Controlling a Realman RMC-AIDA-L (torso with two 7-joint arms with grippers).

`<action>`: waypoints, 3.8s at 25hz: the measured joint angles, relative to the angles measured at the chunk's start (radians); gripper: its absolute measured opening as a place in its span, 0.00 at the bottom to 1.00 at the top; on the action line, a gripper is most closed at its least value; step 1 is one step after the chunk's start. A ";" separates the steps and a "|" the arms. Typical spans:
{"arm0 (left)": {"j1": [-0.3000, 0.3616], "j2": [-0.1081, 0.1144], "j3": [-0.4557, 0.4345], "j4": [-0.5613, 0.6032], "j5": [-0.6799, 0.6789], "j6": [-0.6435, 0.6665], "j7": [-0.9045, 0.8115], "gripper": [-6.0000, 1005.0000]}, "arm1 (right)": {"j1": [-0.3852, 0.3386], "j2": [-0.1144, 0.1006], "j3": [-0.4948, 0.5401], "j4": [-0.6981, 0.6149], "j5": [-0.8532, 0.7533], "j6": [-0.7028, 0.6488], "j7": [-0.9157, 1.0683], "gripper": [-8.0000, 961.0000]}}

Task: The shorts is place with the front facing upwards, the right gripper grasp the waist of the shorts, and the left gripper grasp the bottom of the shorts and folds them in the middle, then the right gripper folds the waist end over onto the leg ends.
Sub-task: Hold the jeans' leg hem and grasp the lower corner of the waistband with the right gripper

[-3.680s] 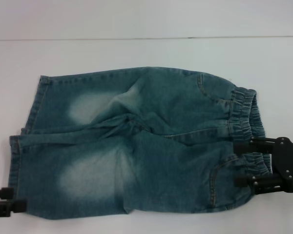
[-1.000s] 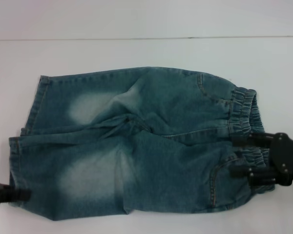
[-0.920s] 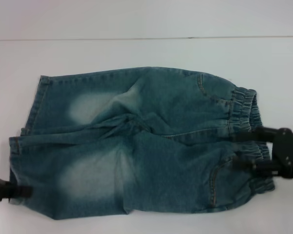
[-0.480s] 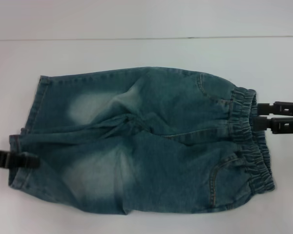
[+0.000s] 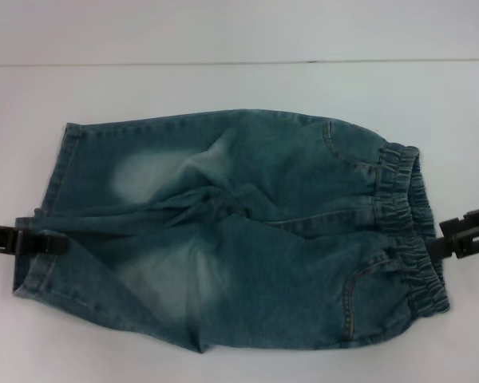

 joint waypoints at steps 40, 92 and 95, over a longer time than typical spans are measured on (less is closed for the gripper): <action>-0.007 -0.004 0.002 0.000 -0.039 0.001 -0.011 0.05 | 0.130 0.070 -0.266 0.016 -0.338 0.066 -0.023 0.95; 0.002 -0.007 0.009 -0.003 -0.037 -0.017 -0.009 0.05 | 0.156 0.084 -0.287 0.031 -0.301 0.059 -0.066 0.95; 0.005 -0.007 0.009 -0.003 -0.037 -0.017 -0.008 0.05 | 0.155 0.083 -0.275 0.031 -0.298 0.056 -0.075 0.95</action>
